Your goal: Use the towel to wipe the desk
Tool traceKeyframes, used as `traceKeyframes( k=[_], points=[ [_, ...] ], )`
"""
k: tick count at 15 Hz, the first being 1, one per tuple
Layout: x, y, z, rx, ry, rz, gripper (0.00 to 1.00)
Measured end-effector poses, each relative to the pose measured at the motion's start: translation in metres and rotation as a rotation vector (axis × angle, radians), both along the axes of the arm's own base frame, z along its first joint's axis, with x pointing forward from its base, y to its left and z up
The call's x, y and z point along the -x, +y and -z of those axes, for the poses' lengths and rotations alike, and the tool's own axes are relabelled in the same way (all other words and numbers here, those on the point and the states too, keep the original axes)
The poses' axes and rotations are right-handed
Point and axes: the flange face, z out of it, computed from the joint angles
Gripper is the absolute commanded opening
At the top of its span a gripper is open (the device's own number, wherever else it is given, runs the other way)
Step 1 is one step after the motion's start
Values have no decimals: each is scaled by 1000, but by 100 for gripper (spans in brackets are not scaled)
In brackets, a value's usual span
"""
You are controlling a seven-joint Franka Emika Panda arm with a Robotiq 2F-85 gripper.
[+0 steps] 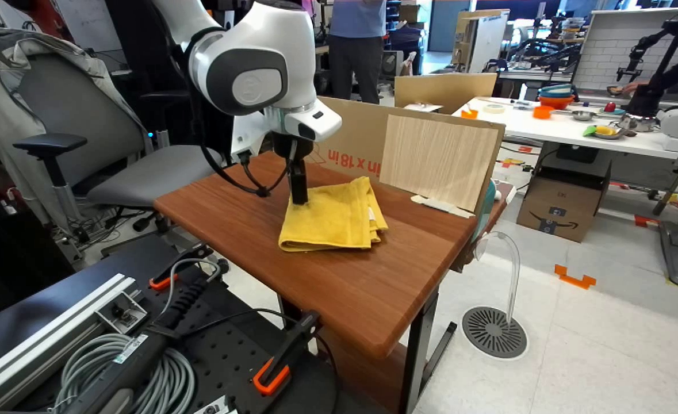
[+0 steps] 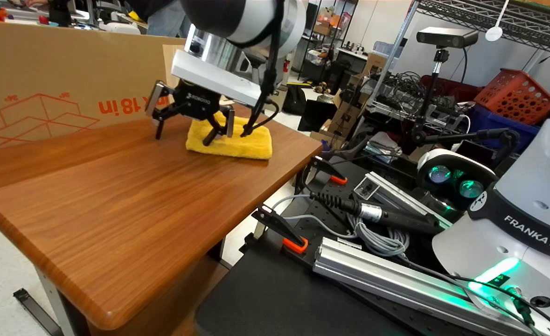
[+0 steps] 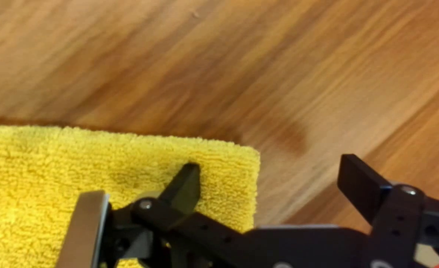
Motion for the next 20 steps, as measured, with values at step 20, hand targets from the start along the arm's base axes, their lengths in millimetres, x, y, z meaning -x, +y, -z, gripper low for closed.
traceKeyframes(
  k=[20],
  points=[
    [-50,-63,-37,-166,-299,290,100]
  ],
)
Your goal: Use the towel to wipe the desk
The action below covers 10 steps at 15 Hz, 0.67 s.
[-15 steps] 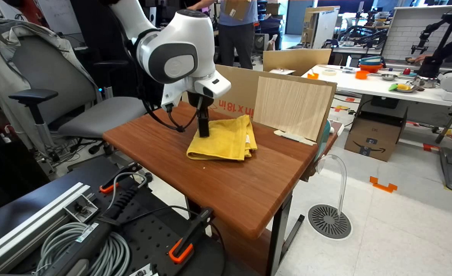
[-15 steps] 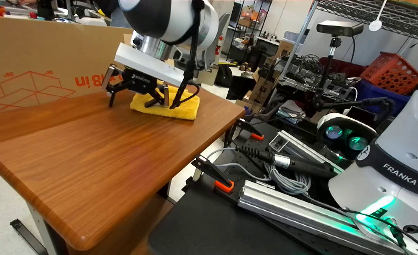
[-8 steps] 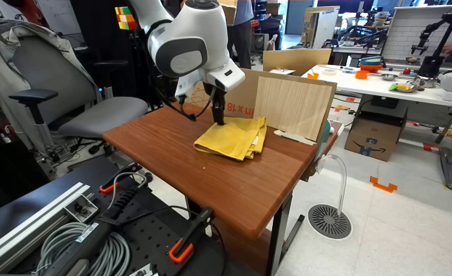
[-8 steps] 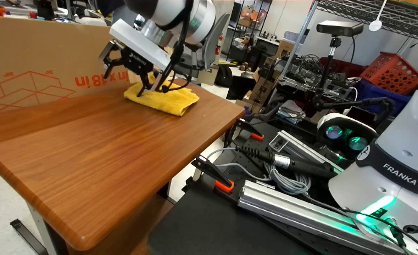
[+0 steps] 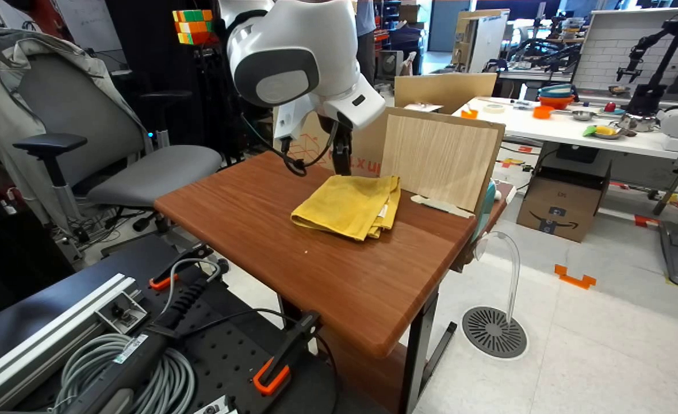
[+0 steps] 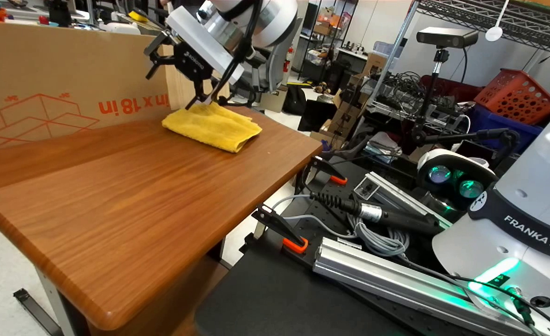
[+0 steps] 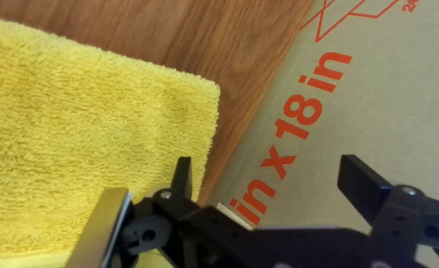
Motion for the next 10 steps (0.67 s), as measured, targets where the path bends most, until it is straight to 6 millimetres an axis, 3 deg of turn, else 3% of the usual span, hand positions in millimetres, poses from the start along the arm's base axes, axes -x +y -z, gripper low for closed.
traceKeyframes(
  k=[3,7,10],
  points=[
    [25,-17,7,-19,63,-19,100],
    [72,-36,38,-6,227,-54,100],
    [87,-32,59,61,318,-106,100]
  ],
)
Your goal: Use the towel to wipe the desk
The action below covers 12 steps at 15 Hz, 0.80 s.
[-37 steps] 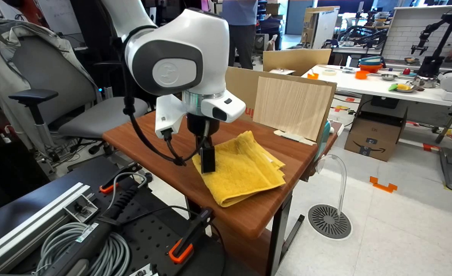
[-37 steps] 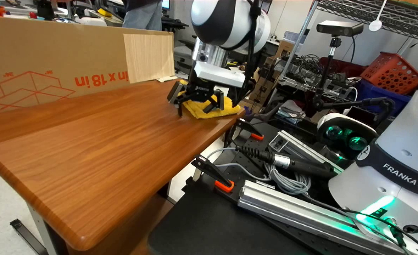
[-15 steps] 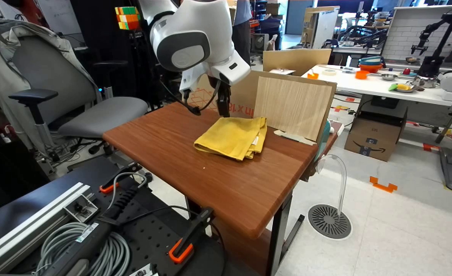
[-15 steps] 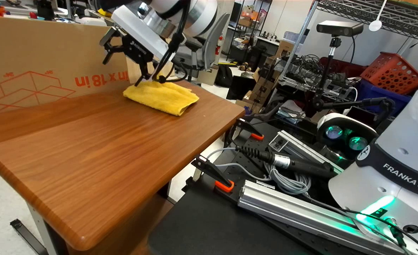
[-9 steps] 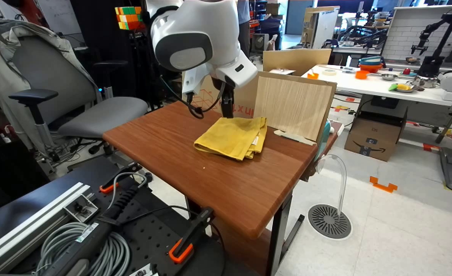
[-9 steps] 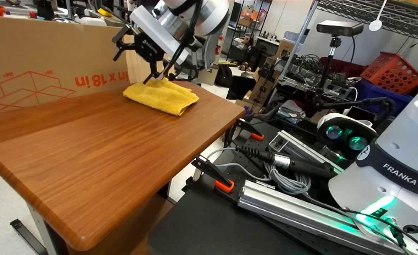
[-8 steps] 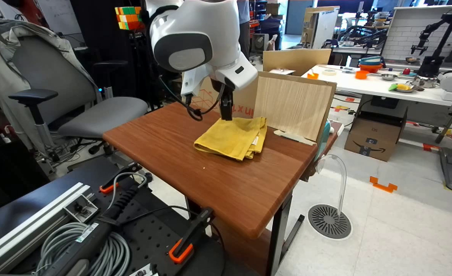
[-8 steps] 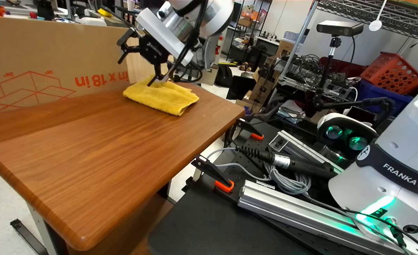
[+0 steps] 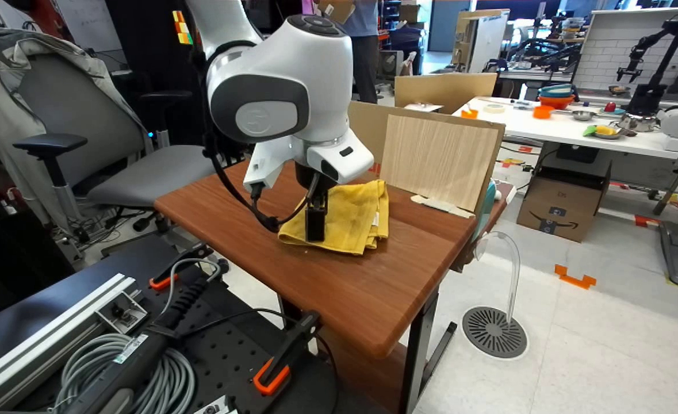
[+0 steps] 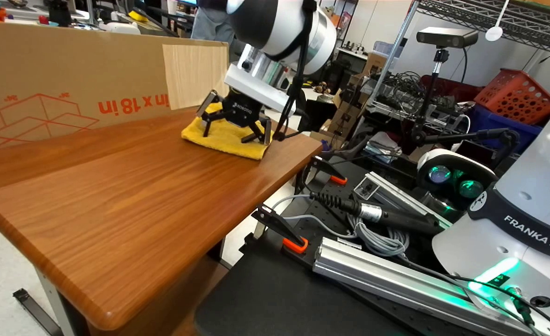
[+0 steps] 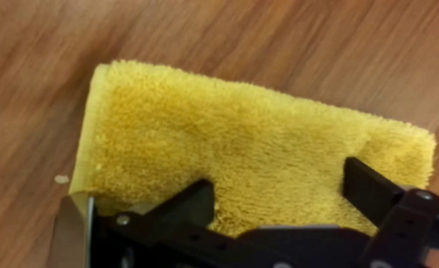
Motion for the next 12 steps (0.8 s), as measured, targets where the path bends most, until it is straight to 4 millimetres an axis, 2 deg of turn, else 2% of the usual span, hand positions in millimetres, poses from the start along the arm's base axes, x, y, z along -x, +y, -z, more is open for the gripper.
traceKeyframes(
  k=[4,6,9,12],
  points=[
    [-2,31,2,73,39,-92,100],
    [0,59,2,94,43,-169,100],
    [10,121,2,112,37,-315,100],
    [31,190,2,131,31,-457,100]
  ],
)
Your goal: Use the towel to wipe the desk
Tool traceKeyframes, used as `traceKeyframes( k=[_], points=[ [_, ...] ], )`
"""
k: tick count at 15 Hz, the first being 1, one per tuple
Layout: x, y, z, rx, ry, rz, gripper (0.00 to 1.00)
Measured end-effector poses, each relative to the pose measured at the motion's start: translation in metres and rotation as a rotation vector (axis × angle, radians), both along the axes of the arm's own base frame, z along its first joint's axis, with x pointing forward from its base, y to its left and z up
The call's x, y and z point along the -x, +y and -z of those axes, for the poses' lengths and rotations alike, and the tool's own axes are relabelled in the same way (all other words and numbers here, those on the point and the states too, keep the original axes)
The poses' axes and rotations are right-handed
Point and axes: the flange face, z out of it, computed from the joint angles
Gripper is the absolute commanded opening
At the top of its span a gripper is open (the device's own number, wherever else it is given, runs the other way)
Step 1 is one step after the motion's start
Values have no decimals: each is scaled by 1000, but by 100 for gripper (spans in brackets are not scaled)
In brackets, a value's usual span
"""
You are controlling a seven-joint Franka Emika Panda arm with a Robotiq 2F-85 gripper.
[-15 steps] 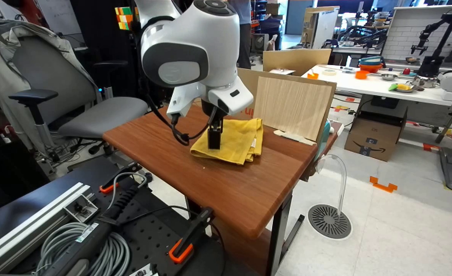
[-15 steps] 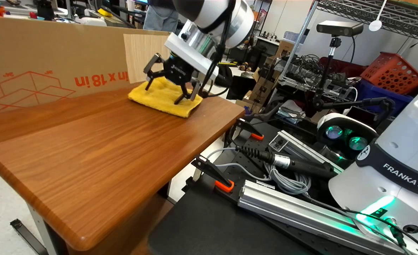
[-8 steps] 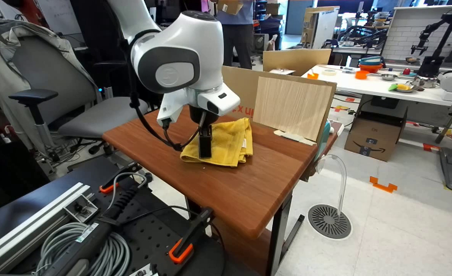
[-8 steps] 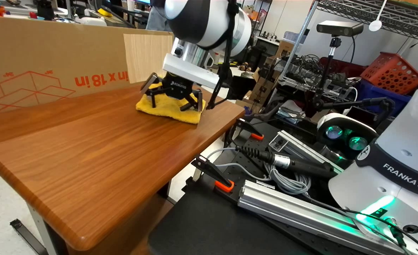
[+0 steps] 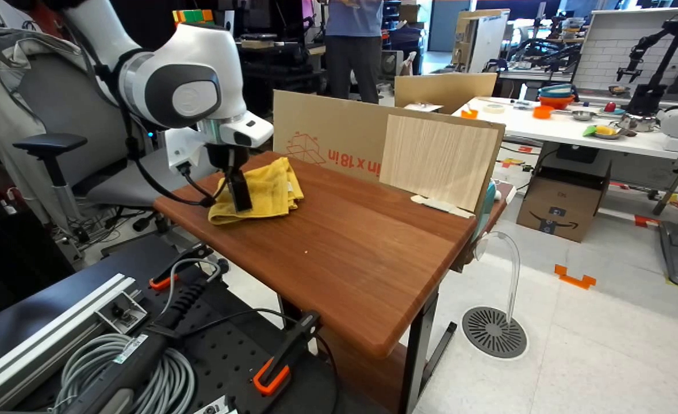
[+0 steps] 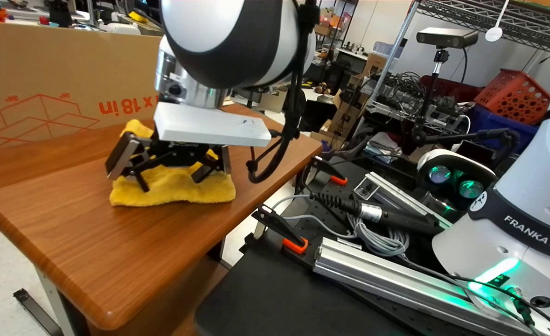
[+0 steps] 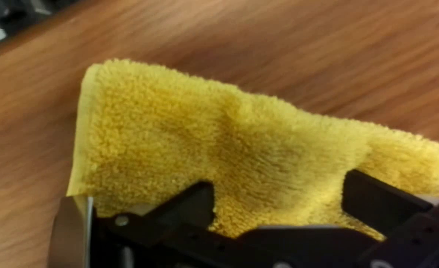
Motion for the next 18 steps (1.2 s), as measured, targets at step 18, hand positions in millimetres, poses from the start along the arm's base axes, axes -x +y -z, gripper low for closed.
traceKeyframes(
  k=[18],
  points=[
    [25,19,-116,33,-158,-137,100]
  ],
)
